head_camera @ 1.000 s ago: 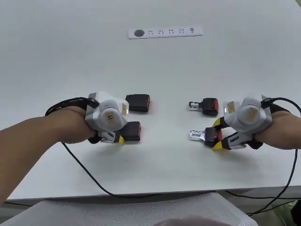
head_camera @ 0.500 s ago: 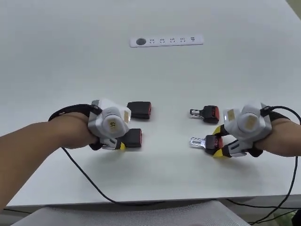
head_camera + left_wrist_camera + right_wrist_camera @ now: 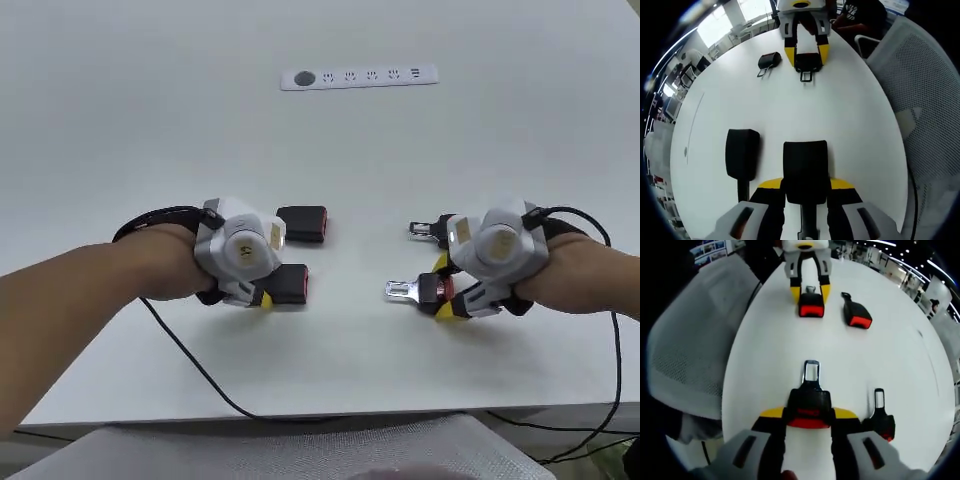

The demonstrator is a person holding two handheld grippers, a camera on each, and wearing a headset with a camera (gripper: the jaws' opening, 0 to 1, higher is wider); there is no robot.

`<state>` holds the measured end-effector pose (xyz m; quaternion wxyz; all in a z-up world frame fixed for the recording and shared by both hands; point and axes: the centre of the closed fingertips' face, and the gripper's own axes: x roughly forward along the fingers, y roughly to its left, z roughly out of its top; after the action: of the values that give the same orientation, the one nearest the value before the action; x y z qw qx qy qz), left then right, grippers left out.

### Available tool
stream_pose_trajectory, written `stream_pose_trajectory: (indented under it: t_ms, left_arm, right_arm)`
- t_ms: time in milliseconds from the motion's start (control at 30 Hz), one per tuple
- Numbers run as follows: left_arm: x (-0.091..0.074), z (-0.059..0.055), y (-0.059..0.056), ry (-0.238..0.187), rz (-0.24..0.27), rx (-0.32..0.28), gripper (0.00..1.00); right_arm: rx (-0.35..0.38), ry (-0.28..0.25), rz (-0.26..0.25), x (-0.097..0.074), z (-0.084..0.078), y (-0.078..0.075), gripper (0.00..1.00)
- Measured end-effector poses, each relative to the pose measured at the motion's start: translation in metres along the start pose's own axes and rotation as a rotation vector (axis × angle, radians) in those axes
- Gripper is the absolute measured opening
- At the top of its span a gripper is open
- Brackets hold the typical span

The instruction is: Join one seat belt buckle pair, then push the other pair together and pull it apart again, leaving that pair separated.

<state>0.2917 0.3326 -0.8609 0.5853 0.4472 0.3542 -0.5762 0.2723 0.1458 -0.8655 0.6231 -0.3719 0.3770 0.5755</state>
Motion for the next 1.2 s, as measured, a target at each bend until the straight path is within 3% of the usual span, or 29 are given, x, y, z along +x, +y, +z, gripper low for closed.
stream_pose_trajectory:
  t_ms: [367, 633, 767, 1200]
  left_arm:
    - [0.000, 0.000, 0.000, 0.010, 0.001, -0.008, 0.32]
    - [0.000, 0.000, 0.000, 0.018, -0.002, -0.018, 0.32]
    - [0.000, 0.001, -0.001, 0.013, 0.001, -0.020, 0.32]
    - [-0.001, 0.001, -0.002, 0.005, 0.004, -0.036, 0.32]
  right_arm:
    - [-0.031, -0.031, -0.003, 0.025, 0.053, -0.006, 0.35]
    - [-0.042, -0.046, 0.015, 0.039, 0.082, -0.004, 0.34]
    - [-0.044, -0.048, 0.025, 0.043, 0.091, -0.004, 0.34]
    - [-0.075, -0.028, 0.016, 0.039, 0.088, -0.005, 0.34]
